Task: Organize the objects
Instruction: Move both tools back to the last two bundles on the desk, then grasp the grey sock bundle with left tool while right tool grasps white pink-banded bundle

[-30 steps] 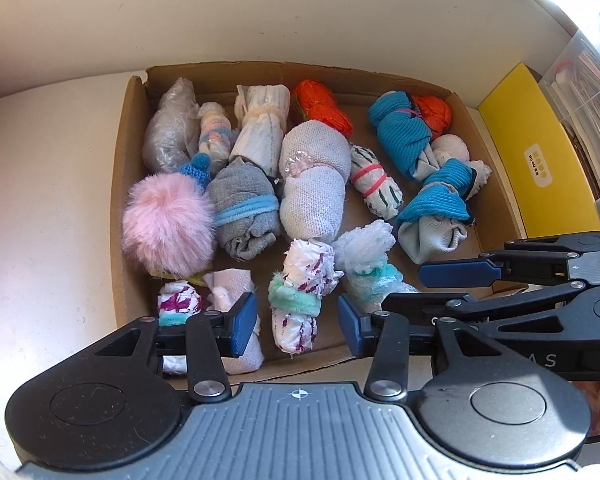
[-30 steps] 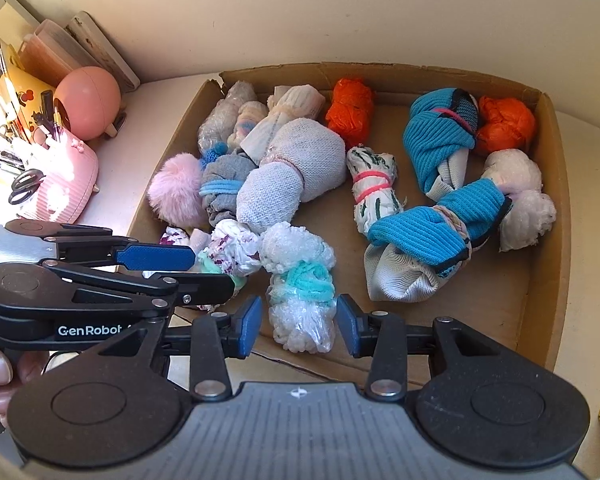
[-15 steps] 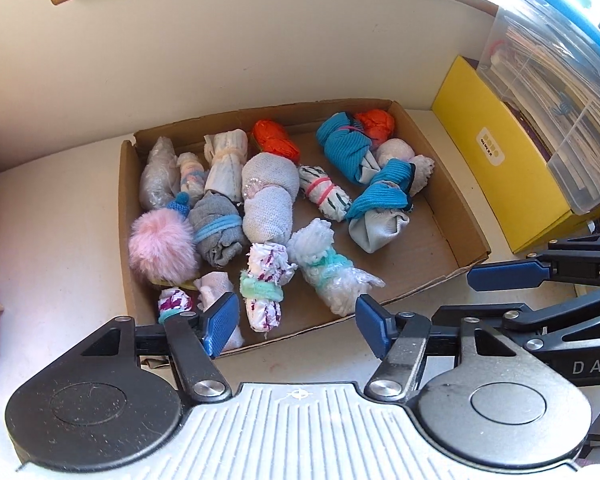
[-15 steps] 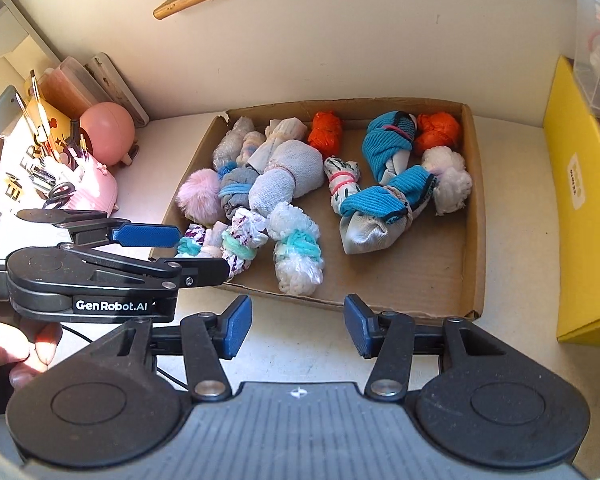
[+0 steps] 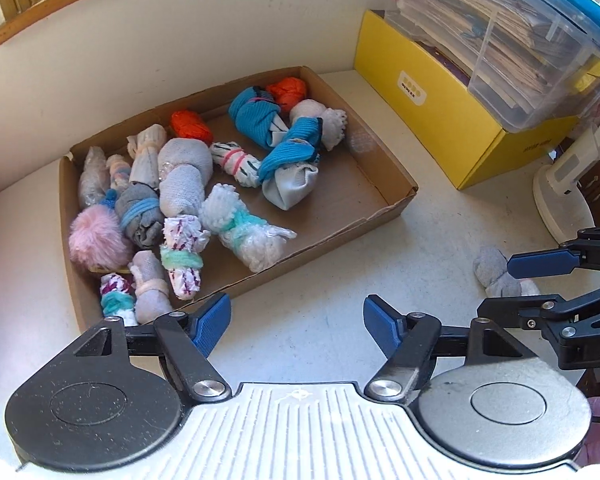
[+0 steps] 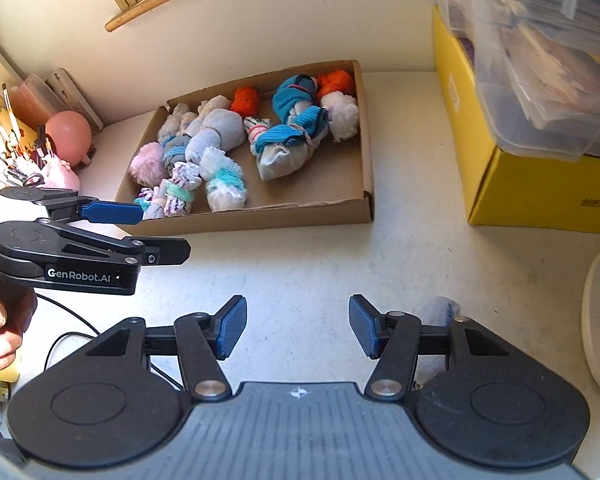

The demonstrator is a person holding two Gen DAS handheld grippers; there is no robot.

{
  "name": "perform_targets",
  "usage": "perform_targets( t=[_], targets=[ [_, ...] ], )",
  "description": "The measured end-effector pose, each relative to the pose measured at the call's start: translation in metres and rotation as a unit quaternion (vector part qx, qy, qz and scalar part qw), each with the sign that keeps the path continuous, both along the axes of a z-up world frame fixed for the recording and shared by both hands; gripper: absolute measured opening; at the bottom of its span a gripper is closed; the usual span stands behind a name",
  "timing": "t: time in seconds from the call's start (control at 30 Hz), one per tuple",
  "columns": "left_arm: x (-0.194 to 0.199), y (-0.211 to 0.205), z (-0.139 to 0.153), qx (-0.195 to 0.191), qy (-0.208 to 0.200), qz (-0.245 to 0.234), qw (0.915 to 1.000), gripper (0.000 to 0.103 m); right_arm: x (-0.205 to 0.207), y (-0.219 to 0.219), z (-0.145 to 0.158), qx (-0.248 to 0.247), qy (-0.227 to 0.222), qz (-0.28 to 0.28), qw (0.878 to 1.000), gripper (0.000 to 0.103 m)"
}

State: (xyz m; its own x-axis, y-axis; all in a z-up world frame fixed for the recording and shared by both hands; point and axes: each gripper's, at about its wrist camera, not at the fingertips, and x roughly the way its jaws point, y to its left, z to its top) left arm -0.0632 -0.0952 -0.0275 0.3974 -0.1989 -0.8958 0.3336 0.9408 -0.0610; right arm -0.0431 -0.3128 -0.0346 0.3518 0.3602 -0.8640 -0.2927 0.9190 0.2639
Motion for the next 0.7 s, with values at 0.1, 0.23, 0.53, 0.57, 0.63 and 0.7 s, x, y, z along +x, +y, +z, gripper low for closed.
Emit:
perform_targets(
  t=[0.1,0.23,0.53,0.57,0.63,0.7],
  targets=[
    [-0.008,-0.027,-0.008,-0.005,0.005,-0.046,0.9989,0.081,-0.016,-0.026,-0.006,-0.019,-0.004,-0.038,0.999,0.058],
    [-0.014,-0.062,-0.018,-0.002,0.008,-0.099,0.9951,0.083,-0.025,-0.051,-0.019,-0.038,0.008,-0.08,0.996,0.058],
    [-0.006,-0.112,-0.037,-0.024,0.041,-0.137,0.9894,0.087,-0.024,-0.082,-0.037,-0.085,-0.006,-0.119,0.989,0.058],
    [-0.003,-0.117,-0.039,-0.035,0.05,-0.136,0.9889,0.087,-0.023,-0.085,-0.04,-0.093,-0.009,-0.11,0.99,0.058],
    [0.005,-0.127,-0.042,-0.06,0.071,-0.128,0.9875,0.087,-0.023,-0.087,-0.045,-0.1,-0.007,-0.093,0.991,0.058],
    [0.011,-0.138,-0.046,-0.075,0.084,-0.126,0.9856,0.087,-0.023,-0.088,-0.05,-0.102,-0.008,-0.08,0.992,0.058]
  ],
)
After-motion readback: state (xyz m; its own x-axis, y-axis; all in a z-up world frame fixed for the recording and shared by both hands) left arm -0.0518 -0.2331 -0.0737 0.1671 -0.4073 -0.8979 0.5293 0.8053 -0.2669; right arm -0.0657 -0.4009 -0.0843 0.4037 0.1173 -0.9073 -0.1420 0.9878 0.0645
